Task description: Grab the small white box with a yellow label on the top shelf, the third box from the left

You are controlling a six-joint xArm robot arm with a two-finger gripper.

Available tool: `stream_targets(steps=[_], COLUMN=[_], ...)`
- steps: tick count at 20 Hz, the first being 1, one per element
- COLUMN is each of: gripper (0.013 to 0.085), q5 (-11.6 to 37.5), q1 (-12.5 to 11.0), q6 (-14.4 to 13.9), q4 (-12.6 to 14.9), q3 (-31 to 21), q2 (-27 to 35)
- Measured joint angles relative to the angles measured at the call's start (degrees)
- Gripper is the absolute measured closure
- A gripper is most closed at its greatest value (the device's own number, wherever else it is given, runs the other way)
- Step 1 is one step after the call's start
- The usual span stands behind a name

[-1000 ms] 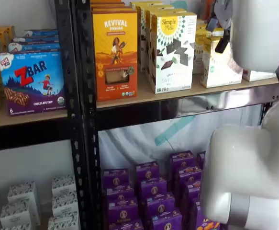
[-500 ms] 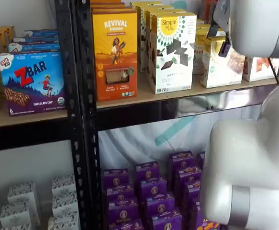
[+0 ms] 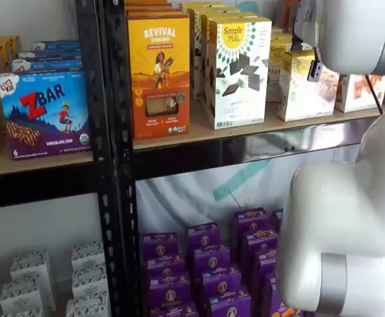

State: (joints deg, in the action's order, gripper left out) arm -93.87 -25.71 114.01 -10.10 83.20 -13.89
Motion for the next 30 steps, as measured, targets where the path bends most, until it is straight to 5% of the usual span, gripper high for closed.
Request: stream_targets(steps=[11,26,30], gripper=[0.013,0.013,0.021], q5=[-0.93,-3.34,-3.11], q1=[1.16,3.29,3.4], q6=[-1.11,-2.52,-2.66], q4=[0.98,6.1,5.99], q3=[2.38,5.18,4.69], q2=[1.82,3.49,3.07])
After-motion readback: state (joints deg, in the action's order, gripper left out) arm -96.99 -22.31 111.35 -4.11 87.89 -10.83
